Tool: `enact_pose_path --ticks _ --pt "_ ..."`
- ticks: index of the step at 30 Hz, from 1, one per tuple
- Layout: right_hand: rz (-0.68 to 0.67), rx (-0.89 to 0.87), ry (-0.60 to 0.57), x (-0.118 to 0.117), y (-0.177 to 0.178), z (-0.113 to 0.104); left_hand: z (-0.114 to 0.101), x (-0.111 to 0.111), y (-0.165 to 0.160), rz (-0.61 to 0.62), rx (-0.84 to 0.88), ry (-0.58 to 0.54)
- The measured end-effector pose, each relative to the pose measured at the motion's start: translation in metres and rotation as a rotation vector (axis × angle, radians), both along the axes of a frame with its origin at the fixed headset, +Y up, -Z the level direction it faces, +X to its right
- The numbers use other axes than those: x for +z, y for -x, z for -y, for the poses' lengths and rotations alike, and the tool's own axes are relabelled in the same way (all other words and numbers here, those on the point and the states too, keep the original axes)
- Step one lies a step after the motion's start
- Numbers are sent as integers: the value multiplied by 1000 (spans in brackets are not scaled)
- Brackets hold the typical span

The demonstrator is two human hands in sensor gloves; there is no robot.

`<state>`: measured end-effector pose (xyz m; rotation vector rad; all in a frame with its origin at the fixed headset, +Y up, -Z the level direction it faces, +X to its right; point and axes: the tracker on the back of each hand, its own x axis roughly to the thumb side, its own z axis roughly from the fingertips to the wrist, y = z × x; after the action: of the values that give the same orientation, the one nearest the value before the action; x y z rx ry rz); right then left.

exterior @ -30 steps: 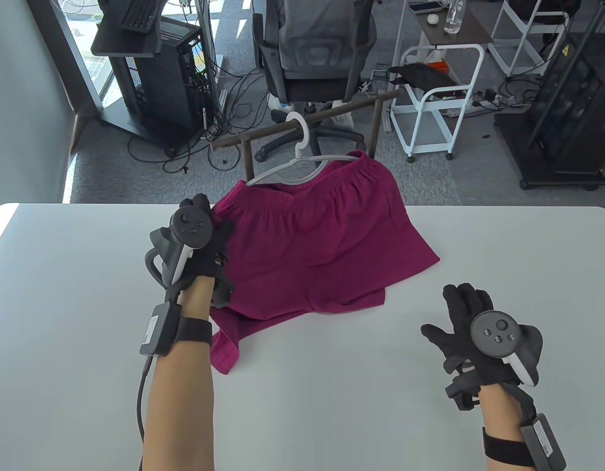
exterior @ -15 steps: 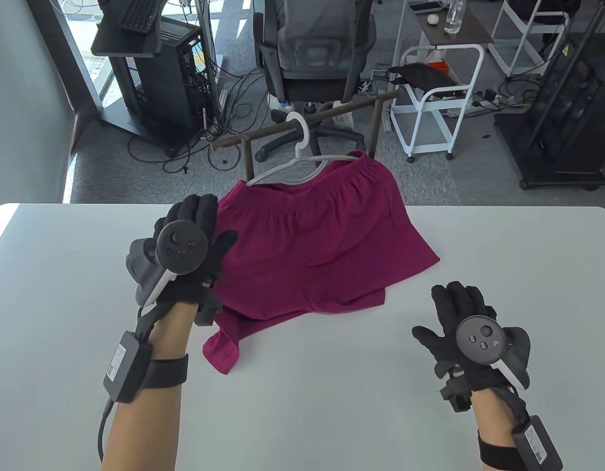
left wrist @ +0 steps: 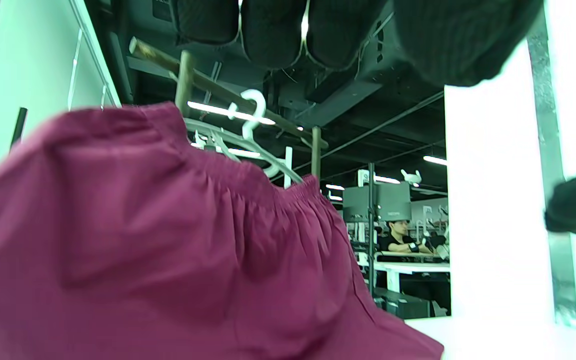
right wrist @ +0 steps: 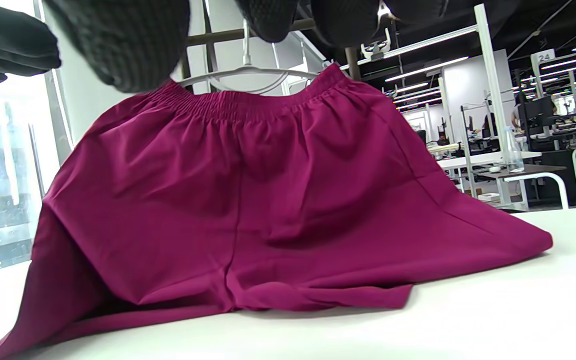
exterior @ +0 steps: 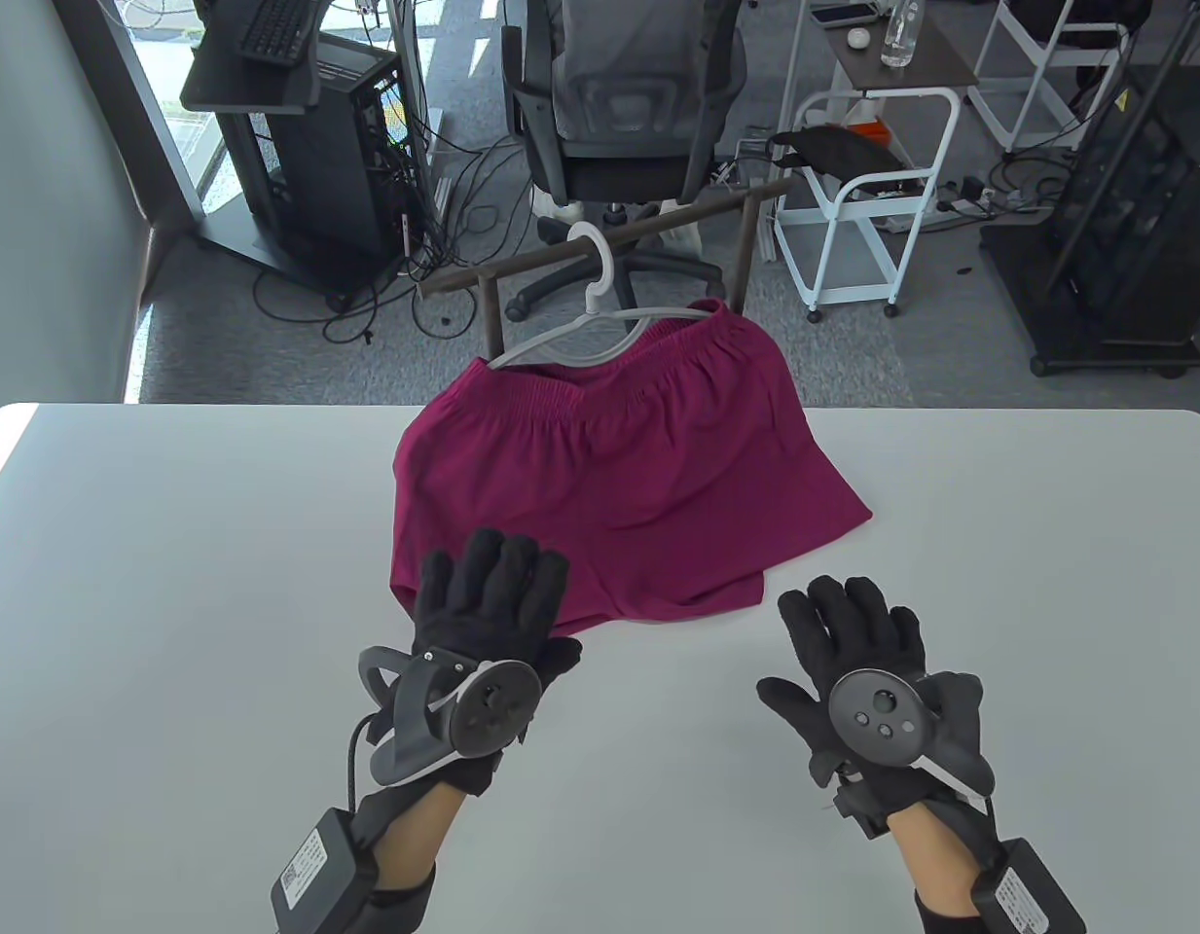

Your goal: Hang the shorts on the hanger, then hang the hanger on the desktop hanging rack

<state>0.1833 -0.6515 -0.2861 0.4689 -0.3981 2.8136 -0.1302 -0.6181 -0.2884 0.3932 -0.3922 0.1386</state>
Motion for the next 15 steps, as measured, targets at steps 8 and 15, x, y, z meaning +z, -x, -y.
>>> enact_pose_path --ticks 8,15 --pt "-55 100 26 1 27 18 47 -2 -15 28 -77 78" --pt "-99 232 106 -11 30 43 80 -17 -21 67 -76 252"
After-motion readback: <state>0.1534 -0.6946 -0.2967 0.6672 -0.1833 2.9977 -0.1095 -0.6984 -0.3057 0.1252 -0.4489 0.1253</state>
